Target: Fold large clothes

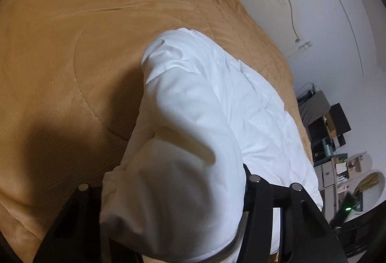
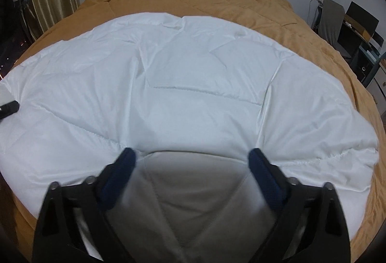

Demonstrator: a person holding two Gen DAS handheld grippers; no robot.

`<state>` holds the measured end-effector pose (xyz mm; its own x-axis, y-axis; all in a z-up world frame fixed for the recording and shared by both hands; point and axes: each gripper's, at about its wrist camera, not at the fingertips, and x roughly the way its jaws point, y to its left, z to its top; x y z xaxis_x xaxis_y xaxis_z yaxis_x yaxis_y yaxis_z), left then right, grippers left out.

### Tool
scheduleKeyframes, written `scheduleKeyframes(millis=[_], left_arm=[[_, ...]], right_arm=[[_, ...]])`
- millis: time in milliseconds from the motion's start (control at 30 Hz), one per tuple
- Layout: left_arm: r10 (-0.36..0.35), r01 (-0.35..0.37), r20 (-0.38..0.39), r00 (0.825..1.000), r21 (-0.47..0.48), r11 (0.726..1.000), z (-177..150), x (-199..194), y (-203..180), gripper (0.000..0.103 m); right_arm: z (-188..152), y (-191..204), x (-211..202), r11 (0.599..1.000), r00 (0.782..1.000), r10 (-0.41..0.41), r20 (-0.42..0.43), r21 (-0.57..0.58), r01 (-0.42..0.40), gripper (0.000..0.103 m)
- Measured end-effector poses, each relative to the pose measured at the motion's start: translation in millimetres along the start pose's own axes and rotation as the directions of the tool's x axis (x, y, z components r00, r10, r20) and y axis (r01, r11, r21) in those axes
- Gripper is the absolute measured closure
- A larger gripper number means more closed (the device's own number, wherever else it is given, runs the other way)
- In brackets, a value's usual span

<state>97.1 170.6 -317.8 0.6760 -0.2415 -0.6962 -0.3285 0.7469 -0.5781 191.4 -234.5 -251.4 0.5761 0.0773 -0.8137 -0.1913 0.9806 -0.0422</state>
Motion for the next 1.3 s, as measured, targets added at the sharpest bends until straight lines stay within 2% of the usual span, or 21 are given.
scheduleKeyframes(millis=[33,67,100,167,233,267,333,400,467,567,667,767,833,900,967,1033,1133,1300], left_arm=[[0.003,-0.003,-0.002,1.000,-0.004,1.000,0.7,0.7,0.3,0.052],[0.003,-0.003,-0.004,1.000,-0.007,1.000,-0.1,0.5,0.8,0.052],[0.006,-0.006,-0.007,1.000,-0.007,1.000,-0.7,1.0,1.5,0.052],[0.009,-0.009,-0.013,1.000,-0.006,1.000,-0.6,3.9,0.2,0.052],[0.010,-0.011,-0.020,1.000,-0.003,1.000,0.7,7.2,-6.7,0.052],[0.009,-0.009,-0.024,1.000,0.001,1.000,0.9,8.1,-8.1,0.052],[0.017,-0.016,-0.034,0.999,0.020,1.000,-3.1,2.2,-12.6,0.052],[0.015,-0.013,-0.044,0.999,0.032,0.999,0.7,6.7,-18.9,0.052],[0.010,-0.009,-0.051,0.999,0.030,1.000,2.9,12.3,-23.2,0.052],[0.007,-0.005,-0.060,0.998,0.033,0.999,4.9,16.9,-24.1,0.052],[-0.001,0.003,-0.075,0.997,0.037,0.999,9.1,21.2,-26.0,0.052],[-0.008,0.011,-0.080,0.997,0.042,0.999,12.6,20.7,-23.5,0.052],[-0.009,0.013,-0.082,0.997,0.043,0.999,12.0,21.7,-22.9,0.051],[-0.014,0.017,-0.088,0.996,0.036,0.999,11.3,22.0,-21.9,0.051],[-0.023,0.025,-0.098,0.995,0.020,0.999,17.6,17.9,-11.5,0.051],[-0.032,0.033,-0.103,0.994,0.009,0.999,17.2,18.8,-2.8,0.051],[-0.035,0.035,-0.106,0.994,-0.001,0.999,16.3,14.8,-2.1,0.051],[-0.023,0.025,-0.097,0.995,0.017,1.000,13.3,15.7,-5.9,0.051]], right_arm=[[3.3,0.8,-9.4,1.000,1.000,0.013,-0.003,0.017,-0.013,0.046],[6.5,1.1,-19.4,0.998,0.999,0.047,-0.002,0.039,-0.047,0.058],[9.4,2.4,-28.7,0.992,0.993,0.114,-0.009,0.062,-0.113,0.063],[11.6,11.1,-37.5,0.975,0.977,0.209,-0.052,0.083,-0.204,0.063],[11.1,27.1,-30.2,0.965,0.959,0.256,-0.121,0.079,-0.248,0.070],[11.5,34.9,-19.7,0.965,0.952,0.260,-0.162,0.078,-0.251,0.084],[18.0,44.5,2.7,0.972,0.950,0.236,-0.202,0.067,-0.227,0.089],[40.6,45.1,24.6,0.981,0.960,0.191,-0.206,0.056,-0.184,0.101],[72.6,39.5,52.0,0.985,0.961,0.162,-0.222,0.088,-0.146,0.103],[116.3,32.3,95.5,0.979,0.948,0.169,-0.270,0.156,-0.130,0.103],[152.3,29.3,140.8,0.978,0.944,0.142,-0.299,0.192,-0.086,0.103],[175.5,26.4,171.1,0.968,0.935,0.144,-0.325,0.241,-0.065,0.103],[188.0,26.9,180.2,0.967,0.941,0.135,-0.310,0.248,-0.057,0.103],[196.6,30.9,179.3,0.972,0.950,0.085,-0.301,0.233,-0.014,0.103],[195.8,38.4,169.9,0.974,0.949,0.085,-0.303,0.225,-0.015,0.103],[182.0,41.1,151.2,0.971,0.944,0.129,-0.305,0.232,-0.057,0.103],[142.6,44.8,116.3,0.967,0.927,0.180,-0.330,0.232,-0.105,0.103],[78.6,60.4,53.4,0.980,0.926,0.183,-0.330,0.131,-0.147,0.103]])
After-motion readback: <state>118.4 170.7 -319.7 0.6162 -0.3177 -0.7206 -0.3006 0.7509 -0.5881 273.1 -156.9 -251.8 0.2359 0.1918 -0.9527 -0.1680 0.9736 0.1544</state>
